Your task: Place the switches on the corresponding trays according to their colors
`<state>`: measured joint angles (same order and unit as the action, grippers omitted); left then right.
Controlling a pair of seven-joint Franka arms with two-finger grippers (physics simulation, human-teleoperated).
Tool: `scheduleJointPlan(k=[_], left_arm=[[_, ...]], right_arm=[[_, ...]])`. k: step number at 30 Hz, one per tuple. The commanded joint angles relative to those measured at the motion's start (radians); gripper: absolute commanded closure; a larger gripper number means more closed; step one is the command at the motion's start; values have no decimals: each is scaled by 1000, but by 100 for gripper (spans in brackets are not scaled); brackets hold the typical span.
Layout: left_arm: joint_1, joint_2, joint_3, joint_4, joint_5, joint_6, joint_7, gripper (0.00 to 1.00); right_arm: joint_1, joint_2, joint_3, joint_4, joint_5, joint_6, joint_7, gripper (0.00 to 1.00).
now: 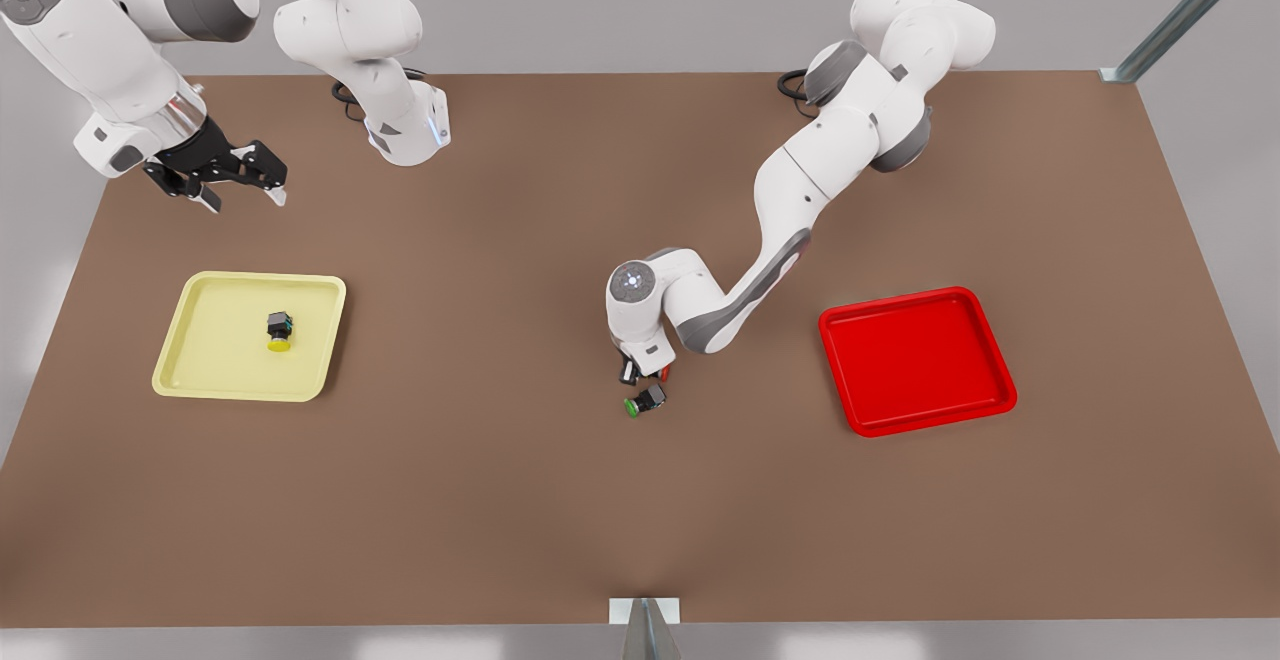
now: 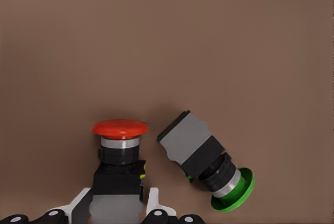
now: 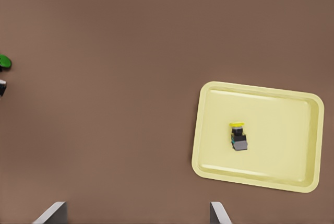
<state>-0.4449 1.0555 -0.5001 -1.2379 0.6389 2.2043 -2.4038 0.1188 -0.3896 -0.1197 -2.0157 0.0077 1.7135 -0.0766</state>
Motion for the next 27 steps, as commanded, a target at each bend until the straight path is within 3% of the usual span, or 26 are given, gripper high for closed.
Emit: scheduleJointPlan(k=[1, 27], left_arm=[[0, 0, 0, 0, 7, 0, 0, 37], [0, -5, -3, 0, 47, -35, 3, 42]], right_arm=[[-1, 0, 0, 0, 0, 0, 0, 0], [2, 6, -2, 5, 2, 5, 0, 0]])
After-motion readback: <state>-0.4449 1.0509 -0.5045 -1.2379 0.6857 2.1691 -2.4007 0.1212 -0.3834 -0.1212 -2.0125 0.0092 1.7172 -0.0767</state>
